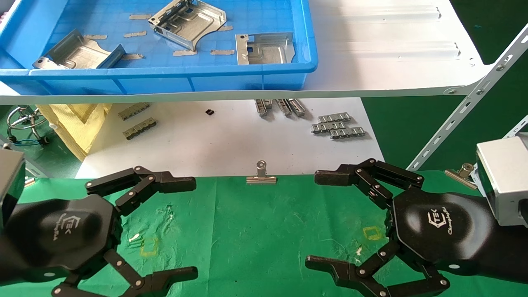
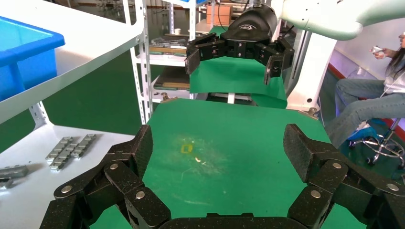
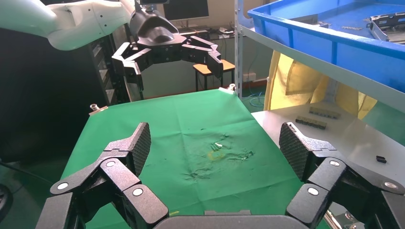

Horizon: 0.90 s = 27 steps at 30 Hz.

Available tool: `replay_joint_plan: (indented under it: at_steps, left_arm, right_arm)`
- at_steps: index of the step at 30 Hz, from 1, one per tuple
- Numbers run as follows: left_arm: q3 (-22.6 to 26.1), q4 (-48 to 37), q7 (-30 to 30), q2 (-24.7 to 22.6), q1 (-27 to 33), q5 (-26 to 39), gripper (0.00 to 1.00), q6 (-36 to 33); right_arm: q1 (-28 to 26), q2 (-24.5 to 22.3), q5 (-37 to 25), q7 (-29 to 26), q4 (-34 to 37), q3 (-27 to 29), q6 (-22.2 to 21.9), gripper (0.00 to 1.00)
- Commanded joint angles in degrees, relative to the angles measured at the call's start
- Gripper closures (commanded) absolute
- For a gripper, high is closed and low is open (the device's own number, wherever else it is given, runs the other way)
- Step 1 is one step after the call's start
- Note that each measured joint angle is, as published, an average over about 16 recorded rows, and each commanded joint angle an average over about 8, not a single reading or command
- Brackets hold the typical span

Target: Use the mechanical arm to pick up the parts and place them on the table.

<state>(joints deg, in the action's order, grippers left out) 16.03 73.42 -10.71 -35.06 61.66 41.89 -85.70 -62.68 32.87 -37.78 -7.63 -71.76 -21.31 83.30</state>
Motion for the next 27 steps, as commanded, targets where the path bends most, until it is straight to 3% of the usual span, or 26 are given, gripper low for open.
replay_joint_plan:
  at_steps: [1, 4, 27]
  left_arm:
    - [0.0, 0.0, 0.0, 0.0, 0.0, 0.0, 0.0, 0.0]
    - [0.0, 0.0, 0.0, 0.0, 0.0, 0.0, 0.0, 0.0]
    - [0.0, 0.0, 0.0, 0.0, 0.0, 0.0, 0.0, 0.0]
  right_arm:
    - [0.0, 0.0, 0.0, 0.0, 0.0, 0.0, 0.0, 0.62]
    - [0.0, 0.0, 0.0, 0.0, 0.0, 0.0, 0.0, 1.0]
    - [0.0, 0.0, 0.0, 0.0, 0.0, 0.0, 0.0, 1.0]
